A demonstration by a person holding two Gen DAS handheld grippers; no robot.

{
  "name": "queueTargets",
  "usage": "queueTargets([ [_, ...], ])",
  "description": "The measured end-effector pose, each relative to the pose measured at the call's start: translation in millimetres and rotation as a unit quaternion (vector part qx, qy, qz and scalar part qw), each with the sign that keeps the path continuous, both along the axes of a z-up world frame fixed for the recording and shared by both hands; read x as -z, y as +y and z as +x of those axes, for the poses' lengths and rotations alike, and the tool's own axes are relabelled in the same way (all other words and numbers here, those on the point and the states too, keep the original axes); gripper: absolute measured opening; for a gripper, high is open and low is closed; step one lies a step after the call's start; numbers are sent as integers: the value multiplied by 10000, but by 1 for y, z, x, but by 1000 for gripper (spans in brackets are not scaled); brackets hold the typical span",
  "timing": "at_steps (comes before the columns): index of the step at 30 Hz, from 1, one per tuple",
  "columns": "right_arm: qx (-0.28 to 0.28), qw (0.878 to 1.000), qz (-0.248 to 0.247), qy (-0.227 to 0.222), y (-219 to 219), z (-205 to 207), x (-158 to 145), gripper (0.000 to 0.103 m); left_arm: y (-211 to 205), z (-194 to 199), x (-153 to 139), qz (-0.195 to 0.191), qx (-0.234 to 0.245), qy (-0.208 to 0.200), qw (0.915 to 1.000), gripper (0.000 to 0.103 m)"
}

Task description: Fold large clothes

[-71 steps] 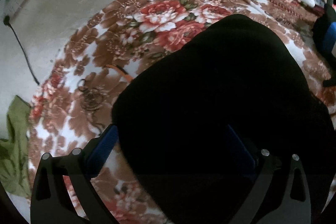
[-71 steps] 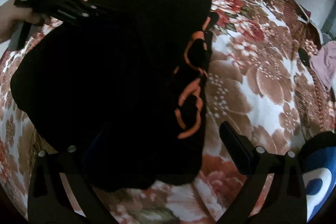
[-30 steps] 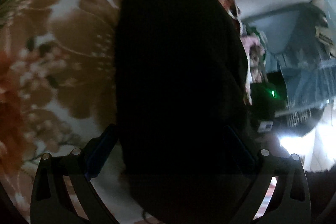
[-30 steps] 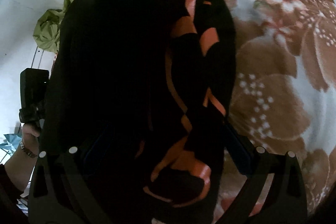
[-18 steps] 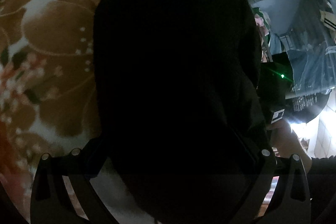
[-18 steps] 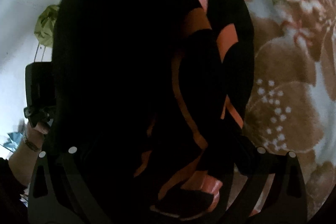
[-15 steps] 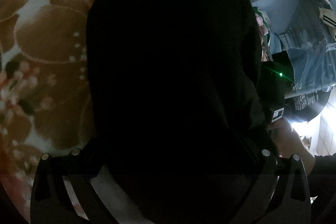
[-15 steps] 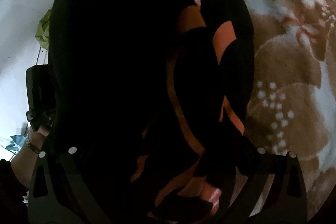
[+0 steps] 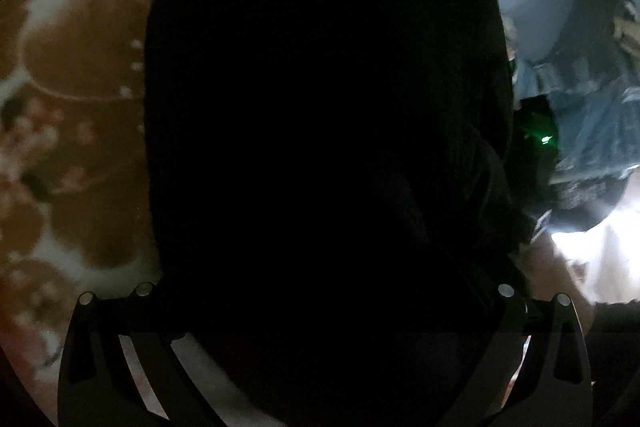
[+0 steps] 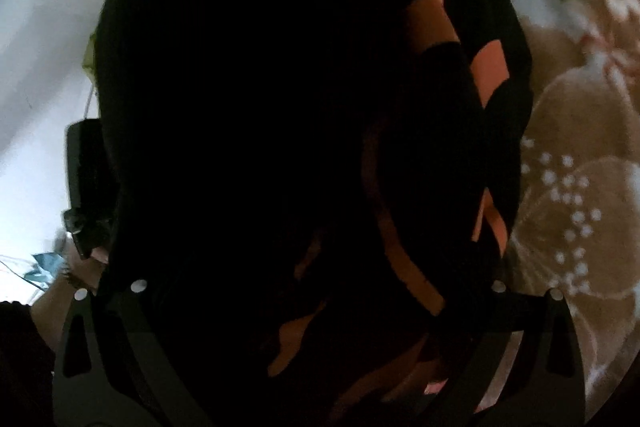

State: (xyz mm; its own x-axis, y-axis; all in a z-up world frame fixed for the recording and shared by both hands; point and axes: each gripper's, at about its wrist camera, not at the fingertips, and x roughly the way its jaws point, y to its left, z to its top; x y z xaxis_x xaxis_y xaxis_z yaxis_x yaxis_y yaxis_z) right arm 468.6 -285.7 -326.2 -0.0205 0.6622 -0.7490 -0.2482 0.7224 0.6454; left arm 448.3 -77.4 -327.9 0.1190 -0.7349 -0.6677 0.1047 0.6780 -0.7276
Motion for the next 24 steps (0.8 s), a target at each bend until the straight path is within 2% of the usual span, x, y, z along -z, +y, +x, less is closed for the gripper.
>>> queueTargets([
  [1, -2, 9999, 117, 31, -2, 1, 2, 98, 1, 0, 5, -281, -14, 45, 9996, 95],
  [3, -20, 9994, 336, 69, -8, -1, 5, 91, 4, -2, 5, -425, 28, -6, 9991, 88],
  [4, -12, 9991, 422, 106, -10, -1, 6, 82, 5, -3, 2, -481, 44, -57, 9988, 79],
  [5, 7, 9988, 470, 128, -12, -2, 4, 76, 3, -6, -3, -475, 61, -117, 9988, 76],
  [6, -22, 9987, 497, 96, -11, -4, -3, 65, 1, -7, -8, -437, 80, -170, 9989, 71],
  [7, -118, 9990, 432, -25, -7, -7, -11, 60, -4, -9, -16, -370, 117, -242, 9990, 69],
  [9, -180, 9993, 290, -155, -2, -11, -17, 57, -9, -14, -22, -265, 118, -358, 9989, 68],
  [11, 24, 9993, 363, -132, -2, -13, -15, 52, -9, -18, -21, -363, -94, -379, 9986, 66],
  [13, 68, 9990, 344, -271, 1, -17, -23, 48, -18, -19, -33, -410, -165, -459, 9980, 62],
  [18, 50, 9978, 562, -351, -6, -35, -35, 48, -17, -31, -55, -460, -51, -695, 9965, 60],
  [21, 19, 9979, 497, -413, -1, -41, -40, 48, -15, -39, -67, -396, -59, -708, 9967, 60],
  [24, -20, 9970, 558, -531, 4, -41, -62, 48, -10, -48, -87, -364, -36, -840, 9958, 60],
])
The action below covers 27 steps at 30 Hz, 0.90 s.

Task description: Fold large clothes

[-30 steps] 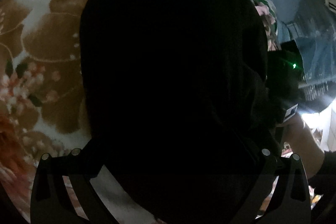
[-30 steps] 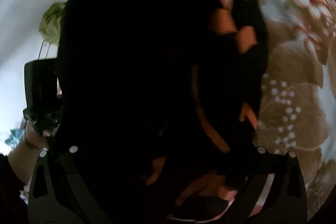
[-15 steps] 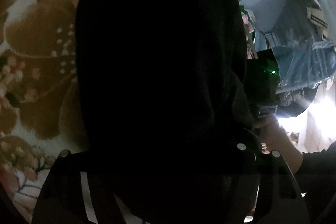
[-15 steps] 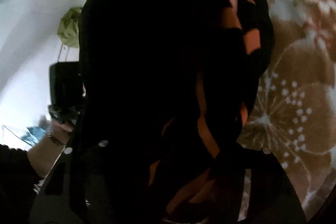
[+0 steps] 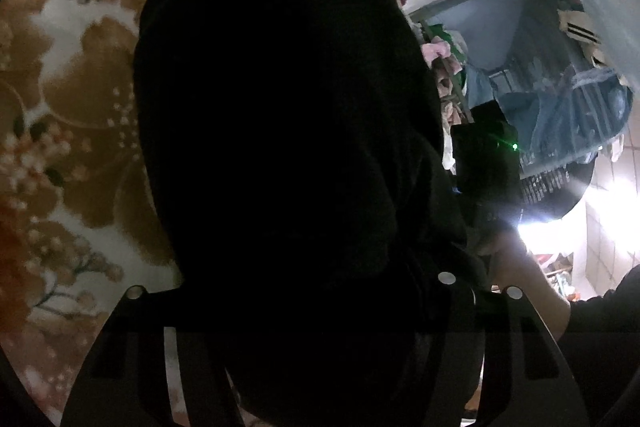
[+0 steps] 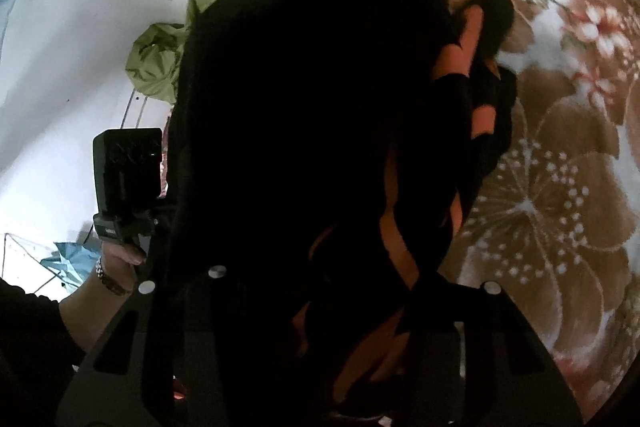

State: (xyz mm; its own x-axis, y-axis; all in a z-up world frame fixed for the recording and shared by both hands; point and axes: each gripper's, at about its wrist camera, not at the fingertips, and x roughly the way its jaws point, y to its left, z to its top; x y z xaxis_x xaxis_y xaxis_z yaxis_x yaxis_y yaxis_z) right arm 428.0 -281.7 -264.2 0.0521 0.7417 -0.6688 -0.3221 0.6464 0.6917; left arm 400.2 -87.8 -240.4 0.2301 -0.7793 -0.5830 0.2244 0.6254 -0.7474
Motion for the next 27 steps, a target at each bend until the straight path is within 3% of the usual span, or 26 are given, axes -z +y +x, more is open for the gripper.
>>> queueTargets([
  [5, -48, 9997, -20, -234, 13, -23, -31, 48, 13, -19, -46, 110, -33, -215, 9997, 60],
  [12, -232, 9993, 72, -287, 74, -79, -110, 47, 52, -99, -127, 140, -186, -303, 9993, 60],
  [16, -163, 9995, 113, -234, 65, -116, -146, 47, 54, -138, -172, 231, -50, -275, 9993, 60],
  [22, 484, 9982, 292, -185, 17, -171, -198, 48, 40, -173, -209, 332, 470, -363, 9977, 60],
  [27, 927, 9943, 398, -334, -69, -202, -230, 48, -38, -179, -238, 298, 881, -578, 9940, 60],
])
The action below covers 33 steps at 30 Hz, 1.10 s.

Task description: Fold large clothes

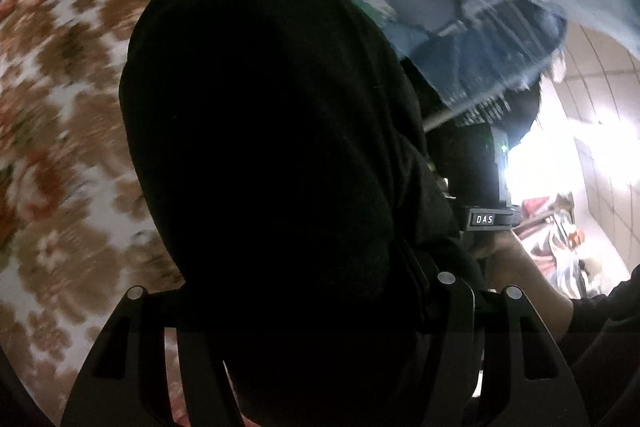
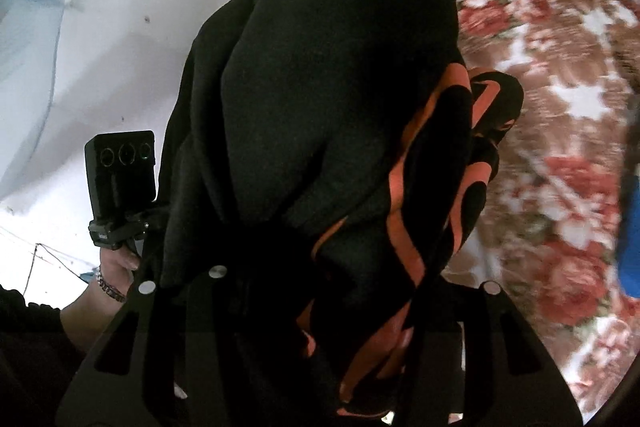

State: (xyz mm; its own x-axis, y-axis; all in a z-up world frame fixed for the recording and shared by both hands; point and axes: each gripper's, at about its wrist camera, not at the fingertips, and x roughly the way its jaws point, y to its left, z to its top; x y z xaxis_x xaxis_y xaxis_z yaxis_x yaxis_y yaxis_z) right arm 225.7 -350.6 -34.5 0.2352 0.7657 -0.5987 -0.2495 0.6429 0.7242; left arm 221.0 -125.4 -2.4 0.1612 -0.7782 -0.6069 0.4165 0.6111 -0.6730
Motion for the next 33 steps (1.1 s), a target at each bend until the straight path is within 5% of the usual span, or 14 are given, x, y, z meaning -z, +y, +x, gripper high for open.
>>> queueTargets([
  [7, 389, 9979, -354, -385, -167, -5, -33, 47, -164, 21, -15, -273, 302, 15, 9992, 60],
  [15, 775, 9959, -437, -186, -323, 14, -25, 48, -324, 58, -6, -283, 836, -58, 9961, 60],
  [20, 1019, 9934, -521, -91, -383, 37, -3, 48, -376, 95, 26, -354, 1140, -13, 9929, 60],
  [25, 1353, 9892, -528, 195, -426, 55, 50, 48, -417, 129, 80, -290, 1415, 253, 9892, 60],
  [33, 1366, 9852, -644, 810, -434, 49, 118, 48, -434, 148, 165, -10, 1800, 709, 9811, 60],
])
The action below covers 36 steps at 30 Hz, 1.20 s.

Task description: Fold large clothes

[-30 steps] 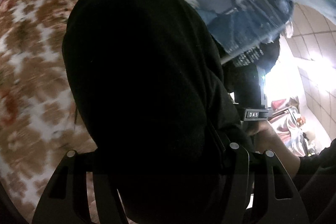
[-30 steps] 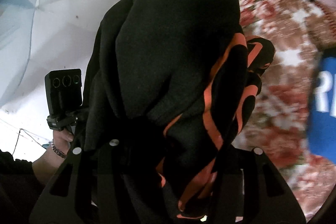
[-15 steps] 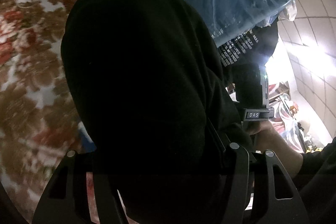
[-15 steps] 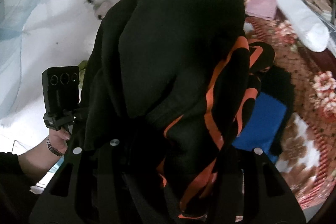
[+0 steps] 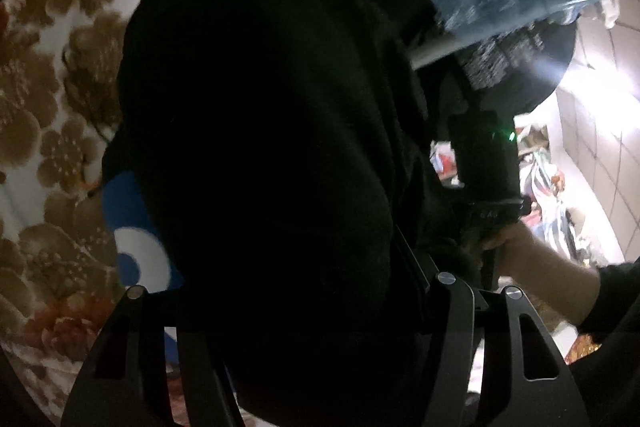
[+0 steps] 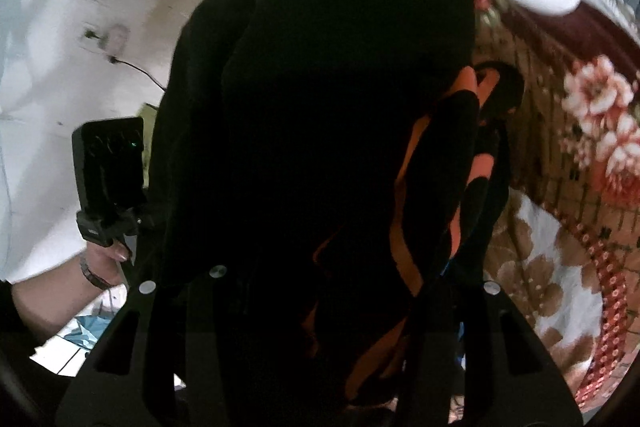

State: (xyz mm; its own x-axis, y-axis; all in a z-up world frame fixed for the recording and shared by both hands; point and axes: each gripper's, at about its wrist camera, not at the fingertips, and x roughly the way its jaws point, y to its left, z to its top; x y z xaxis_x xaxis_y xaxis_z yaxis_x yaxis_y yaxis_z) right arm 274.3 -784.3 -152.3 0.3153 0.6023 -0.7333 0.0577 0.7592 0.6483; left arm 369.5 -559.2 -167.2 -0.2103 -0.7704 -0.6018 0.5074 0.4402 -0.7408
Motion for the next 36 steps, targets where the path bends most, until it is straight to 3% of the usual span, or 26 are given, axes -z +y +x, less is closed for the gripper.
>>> queueTargets([
  [5, 18, 9999, 152, -25, -1, -2, 26, 47, 17, 7, 24, 52, 95, 185, 9998, 60],
  [13, -16, 9998, -114, 132, -27, -43, 41, 47, 25, 2, 39, 270, 224, 104, 9993, 62],
  [18, 79, 9978, -585, 306, -49, -65, 47, 47, 19, 0, 32, 498, 189, -36, 9986, 69],
  [20, 197, 9985, -491, 145, -57, -74, 35, 47, 20, -1, 23, 671, 157, -125, 9975, 74],
  [23, 291, 9977, -605, -107, -59, -80, 5, 69, 27, -6, 5, 1010, 139, -338, 9942, 84],
  [25, 509, 9954, -727, -354, -62, -81, -23, 96, 39, -14, -15, 1178, 112, -653, 9908, 96],
  [28, 773, 9897, -981, -700, -58, -74, -65, 99, 57, -22, -50, 1488, -227, -1312, 9799, 98],
  [30, 819, 9840, -1277, -933, -45, -66, -90, 99, 60, -30, -72, 1791, -505, -1814, 9656, 98],
  [33, 636, 9710, -1822, -1410, -13, -41, -126, 99, 28, -57, -100, 2235, -707, -2721, 9333, 98],
  [34, 530, 9669, -1985, -1511, 2, -25, -134, 99, 12, -65, -103, 2312, -702, -2908, 9258, 98],
  [36, 396, 9647, -2126, -1503, 18, 3, -133, 99, -17, -80, -97, 2378, -546, -3093, 9191, 98],
])
